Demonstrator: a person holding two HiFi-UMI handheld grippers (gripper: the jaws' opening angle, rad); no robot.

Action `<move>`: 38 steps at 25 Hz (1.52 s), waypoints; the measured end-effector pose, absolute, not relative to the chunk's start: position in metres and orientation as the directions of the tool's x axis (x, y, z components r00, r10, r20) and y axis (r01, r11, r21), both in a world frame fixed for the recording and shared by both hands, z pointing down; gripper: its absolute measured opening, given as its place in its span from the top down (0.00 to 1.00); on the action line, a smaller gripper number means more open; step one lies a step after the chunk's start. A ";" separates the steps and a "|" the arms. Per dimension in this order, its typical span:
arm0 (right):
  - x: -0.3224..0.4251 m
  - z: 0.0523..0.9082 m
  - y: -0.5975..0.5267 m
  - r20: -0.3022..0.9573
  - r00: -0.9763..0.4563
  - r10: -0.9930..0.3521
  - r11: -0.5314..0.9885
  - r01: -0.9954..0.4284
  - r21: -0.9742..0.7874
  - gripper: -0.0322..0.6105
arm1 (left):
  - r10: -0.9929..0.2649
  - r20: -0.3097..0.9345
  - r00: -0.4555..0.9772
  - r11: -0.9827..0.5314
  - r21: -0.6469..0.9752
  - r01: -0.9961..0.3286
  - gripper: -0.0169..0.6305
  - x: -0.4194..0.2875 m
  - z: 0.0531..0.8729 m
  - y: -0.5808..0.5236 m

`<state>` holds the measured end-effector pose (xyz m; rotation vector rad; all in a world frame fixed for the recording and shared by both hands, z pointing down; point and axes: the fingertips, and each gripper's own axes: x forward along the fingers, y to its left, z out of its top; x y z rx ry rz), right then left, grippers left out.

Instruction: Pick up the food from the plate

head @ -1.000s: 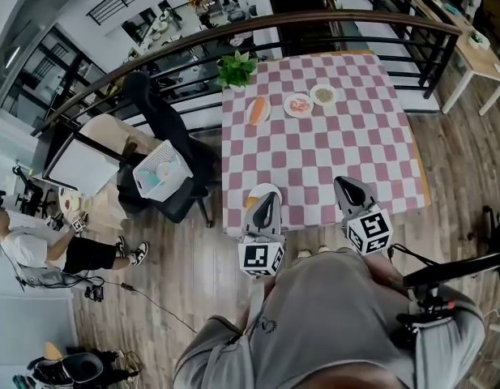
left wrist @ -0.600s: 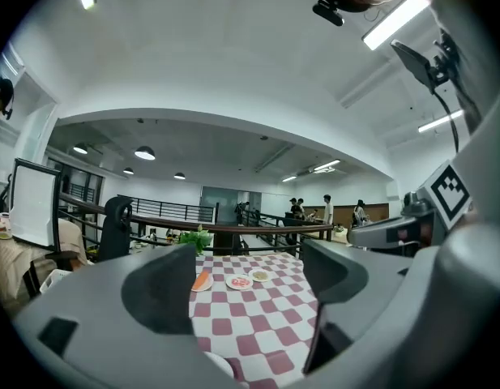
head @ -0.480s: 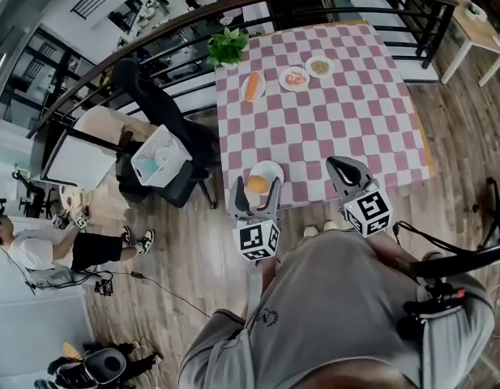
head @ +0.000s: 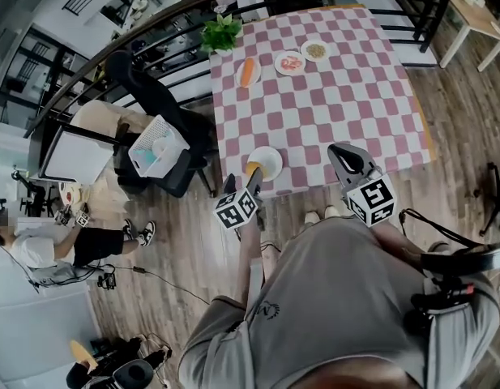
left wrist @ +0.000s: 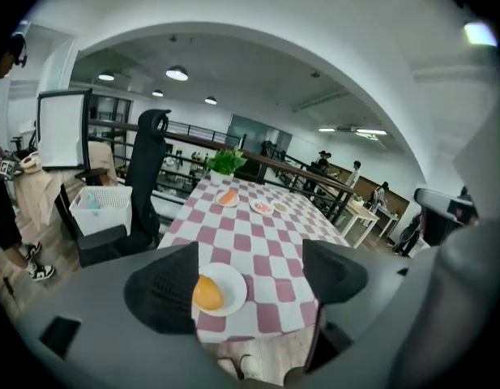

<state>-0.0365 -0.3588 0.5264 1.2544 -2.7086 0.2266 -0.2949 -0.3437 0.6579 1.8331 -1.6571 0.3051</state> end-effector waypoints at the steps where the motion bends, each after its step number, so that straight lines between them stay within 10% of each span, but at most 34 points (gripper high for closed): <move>1: -0.036 0.526 -0.359 0.195 -0.637 -0.746 0.636 -0.768 -0.074 0.92 | -0.787 0.591 0.177 0.016 0.306 -0.952 0.34 -0.299 0.668 -0.346; 25: 0.002 0.542 -0.360 0.246 -0.540 -0.805 0.541 -0.838 -0.069 0.92 | -0.378 0.907 0.187 0.438 0.353 -0.827 0.34 -0.329 0.920 -0.379; 38: -0.001 0.548 -0.354 0.266 -0.540 -0.799 0.544 -0.837 -0.065 0.92 | -0.402 0.886 0.229 0.514 0.426 -0.744 0.44 -0.326 0.944 -0.381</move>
